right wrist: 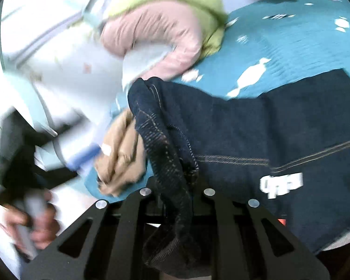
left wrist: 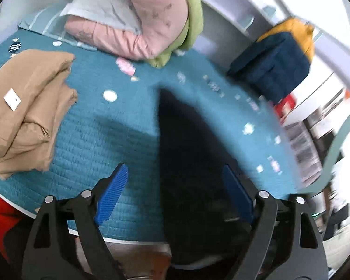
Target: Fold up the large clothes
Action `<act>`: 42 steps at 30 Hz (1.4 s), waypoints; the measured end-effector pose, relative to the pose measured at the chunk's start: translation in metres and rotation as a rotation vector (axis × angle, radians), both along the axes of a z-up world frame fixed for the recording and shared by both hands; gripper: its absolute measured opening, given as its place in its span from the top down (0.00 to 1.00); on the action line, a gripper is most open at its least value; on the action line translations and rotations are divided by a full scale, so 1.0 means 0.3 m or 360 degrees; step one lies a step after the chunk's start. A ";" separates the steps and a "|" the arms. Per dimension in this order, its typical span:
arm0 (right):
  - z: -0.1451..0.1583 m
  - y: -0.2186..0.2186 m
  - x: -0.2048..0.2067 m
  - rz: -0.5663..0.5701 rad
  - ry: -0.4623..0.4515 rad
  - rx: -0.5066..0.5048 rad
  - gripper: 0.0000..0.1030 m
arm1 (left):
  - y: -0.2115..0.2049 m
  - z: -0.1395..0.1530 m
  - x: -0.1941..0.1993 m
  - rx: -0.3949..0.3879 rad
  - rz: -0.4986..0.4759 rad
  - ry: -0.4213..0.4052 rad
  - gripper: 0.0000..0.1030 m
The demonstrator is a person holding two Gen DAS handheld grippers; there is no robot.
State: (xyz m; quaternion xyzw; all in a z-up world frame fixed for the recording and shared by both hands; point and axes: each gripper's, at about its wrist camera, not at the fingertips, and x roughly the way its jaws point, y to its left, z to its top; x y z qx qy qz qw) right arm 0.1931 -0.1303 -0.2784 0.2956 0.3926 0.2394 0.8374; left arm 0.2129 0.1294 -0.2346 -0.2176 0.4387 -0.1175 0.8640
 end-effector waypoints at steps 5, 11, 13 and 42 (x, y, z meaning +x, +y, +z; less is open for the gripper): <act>0.029 -0.249 -0.041 -0.0232 -0.0004 0.0015 0.89 | -0.196 -0.176 0.045 0.0066 -0.0114 0.0169 0.19; -0.038 -0.519 -0.053 -0.0504 0.0129 -0.0060 0.89 | -0.449 -0.370 0.060 0.0261 -0.0296 0.0314 0.19; -0.113 -0.593 -0.030 -0.0546 0.0268 -0.0111 0.89 | -0.513 -0.415 0.055 0.0304 -0.0349 0.0333 0.19; -0.423 -0.896 0.181 -0.0255 0.0897 -0.0099 0.20 | -0.657 -0.556 0.078 0.0483 -0.0453 0.0479 0.16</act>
